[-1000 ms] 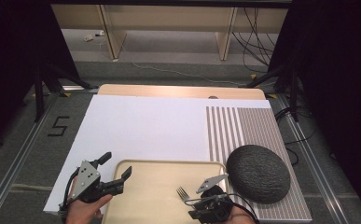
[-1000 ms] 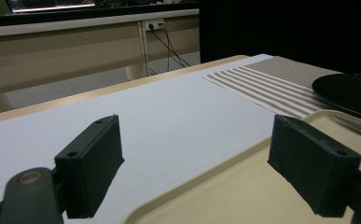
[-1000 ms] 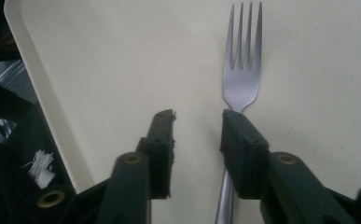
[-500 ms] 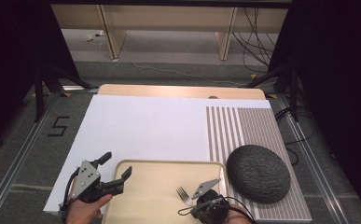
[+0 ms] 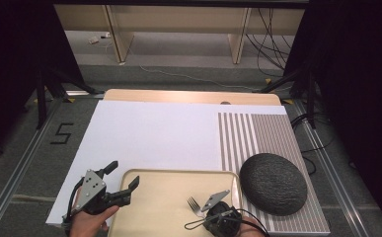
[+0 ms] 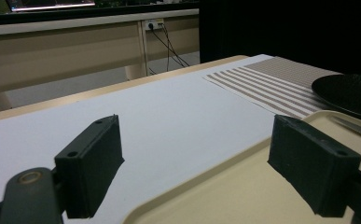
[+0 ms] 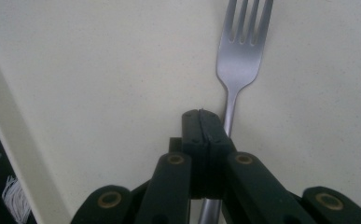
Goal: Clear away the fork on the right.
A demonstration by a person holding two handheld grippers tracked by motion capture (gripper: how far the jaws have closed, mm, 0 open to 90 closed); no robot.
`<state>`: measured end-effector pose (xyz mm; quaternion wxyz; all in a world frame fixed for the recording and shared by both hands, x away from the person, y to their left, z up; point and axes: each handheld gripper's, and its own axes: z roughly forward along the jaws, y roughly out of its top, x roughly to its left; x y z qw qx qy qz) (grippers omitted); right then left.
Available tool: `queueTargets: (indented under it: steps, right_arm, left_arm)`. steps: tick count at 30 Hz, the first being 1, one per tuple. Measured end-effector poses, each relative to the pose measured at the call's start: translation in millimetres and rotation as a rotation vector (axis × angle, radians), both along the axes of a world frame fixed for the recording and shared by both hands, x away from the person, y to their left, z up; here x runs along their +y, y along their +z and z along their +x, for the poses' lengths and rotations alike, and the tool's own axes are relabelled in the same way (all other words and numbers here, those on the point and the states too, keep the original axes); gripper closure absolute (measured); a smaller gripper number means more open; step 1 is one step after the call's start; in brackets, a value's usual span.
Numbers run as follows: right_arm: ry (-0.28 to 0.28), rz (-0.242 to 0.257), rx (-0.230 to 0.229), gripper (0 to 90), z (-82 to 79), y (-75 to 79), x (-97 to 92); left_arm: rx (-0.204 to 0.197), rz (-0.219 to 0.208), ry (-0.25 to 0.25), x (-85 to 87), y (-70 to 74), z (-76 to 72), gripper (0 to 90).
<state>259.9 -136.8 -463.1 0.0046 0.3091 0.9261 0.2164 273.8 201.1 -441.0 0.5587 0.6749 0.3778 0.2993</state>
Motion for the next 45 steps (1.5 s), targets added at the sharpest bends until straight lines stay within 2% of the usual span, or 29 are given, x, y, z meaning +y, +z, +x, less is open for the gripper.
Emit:
queueTargets:
  steps: [6, 17, 27, 45]
  right_arm:
    - [-0.016, -0.027, -0.029, 90.0, 0.9, 0.9, -2.0]
    - [-0.049, -0.046, -0.049, 90.0, 6.2, 1.9, -12.0]
    - [-0.105, -0.057, -0.045, 90.0, 10.8, 2.7, -23.3]
    - [-0.141, -0.074, -0.042, 90.0, 13.6, 3.8, -37.0]
  left_arm:
    - [0.006, -0.002, 0.007, 1.4, 0.8, -0.5, 17.0]
    - [0.007, 0.001, 0.008, 2.1, 0.7, -0.5, 17.0]
    - [0.002, 0.000, 0.011, 3.3, 0.8, -0.3, 17.0]
    - [0.002, 0.005, 0.016, 4.2, 0.6, 0.3, 17.0]
